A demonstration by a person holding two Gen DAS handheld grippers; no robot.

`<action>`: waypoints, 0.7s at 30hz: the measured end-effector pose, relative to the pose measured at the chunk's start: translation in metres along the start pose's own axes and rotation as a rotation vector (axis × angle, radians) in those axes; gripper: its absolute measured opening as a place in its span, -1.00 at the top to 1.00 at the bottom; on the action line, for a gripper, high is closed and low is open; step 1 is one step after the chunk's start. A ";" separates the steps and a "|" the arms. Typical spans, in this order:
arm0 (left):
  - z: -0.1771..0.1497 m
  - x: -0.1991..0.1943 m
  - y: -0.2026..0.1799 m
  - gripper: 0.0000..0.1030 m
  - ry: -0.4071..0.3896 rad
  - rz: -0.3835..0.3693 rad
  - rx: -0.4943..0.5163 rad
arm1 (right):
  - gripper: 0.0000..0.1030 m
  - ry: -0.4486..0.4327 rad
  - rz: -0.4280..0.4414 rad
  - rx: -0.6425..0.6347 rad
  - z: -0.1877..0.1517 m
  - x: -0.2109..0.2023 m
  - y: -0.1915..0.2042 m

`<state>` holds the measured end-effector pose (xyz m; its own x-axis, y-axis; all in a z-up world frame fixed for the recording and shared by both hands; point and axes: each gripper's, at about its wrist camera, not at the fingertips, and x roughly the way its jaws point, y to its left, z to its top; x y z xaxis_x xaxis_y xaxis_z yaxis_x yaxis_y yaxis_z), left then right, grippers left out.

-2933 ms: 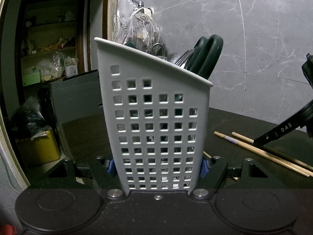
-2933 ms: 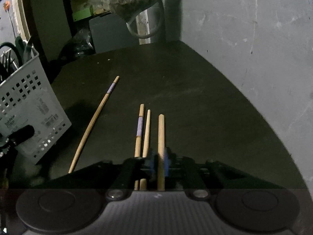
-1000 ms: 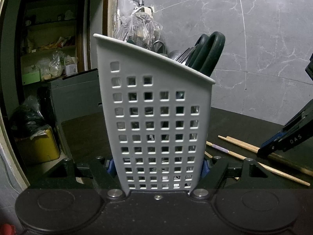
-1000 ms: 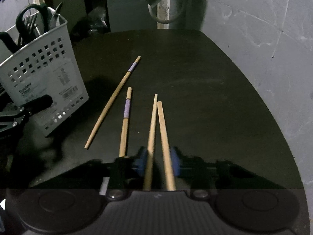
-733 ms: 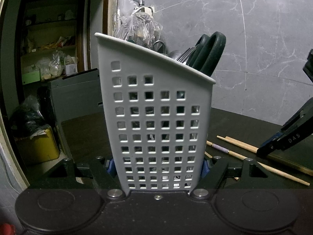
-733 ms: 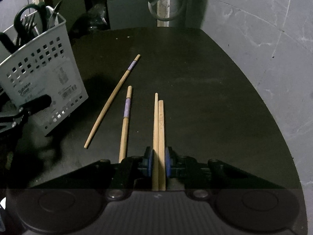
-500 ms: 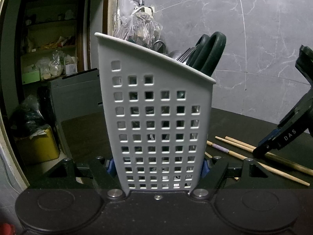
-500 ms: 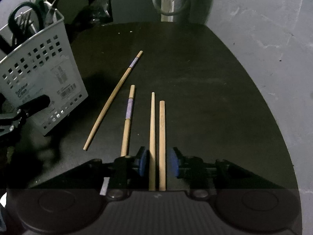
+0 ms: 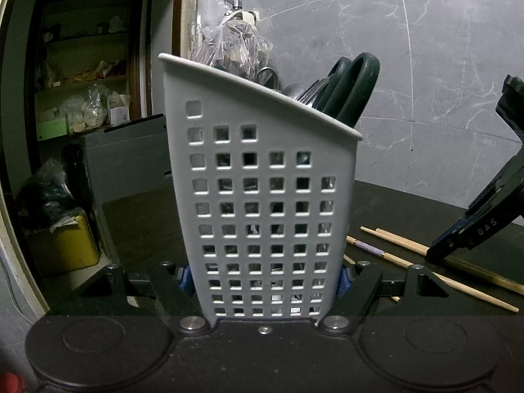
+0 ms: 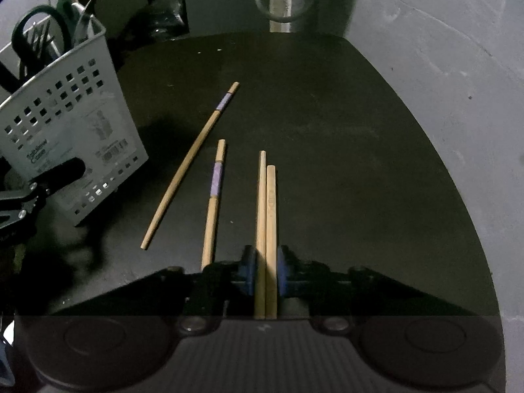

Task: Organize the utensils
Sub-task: 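Lift the two plain chopsticks upright with the right tool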

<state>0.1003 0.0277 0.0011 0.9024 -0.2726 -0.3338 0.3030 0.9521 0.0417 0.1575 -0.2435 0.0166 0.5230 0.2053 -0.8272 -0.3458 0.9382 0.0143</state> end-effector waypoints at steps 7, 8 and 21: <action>0.000 0.000 0.000 -0.49 0.000 0.000 0.000 | 0.57 0.042 0.021 0.017 0.012 0.004 -0.005; 0.000 0.000 0.000 -0.49 0.000 0.000 0.000 | 0.52 0.043 0.017 0.011 0.013 0.005 -0.004; 0.000 0.001 0.002 -0.48 -0.001 -0.006 -0.004 | 0.74 0.002 0.072 0.075 0.015 0.007 -0.013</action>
<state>0.1019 0.0293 0.0007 0.9011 -0.2781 -0.3327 0.3069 0.9511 0.0362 0.1770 -0.2502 0.0189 0.4977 0.2726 -0.8234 -0.3229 0.9393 0.1158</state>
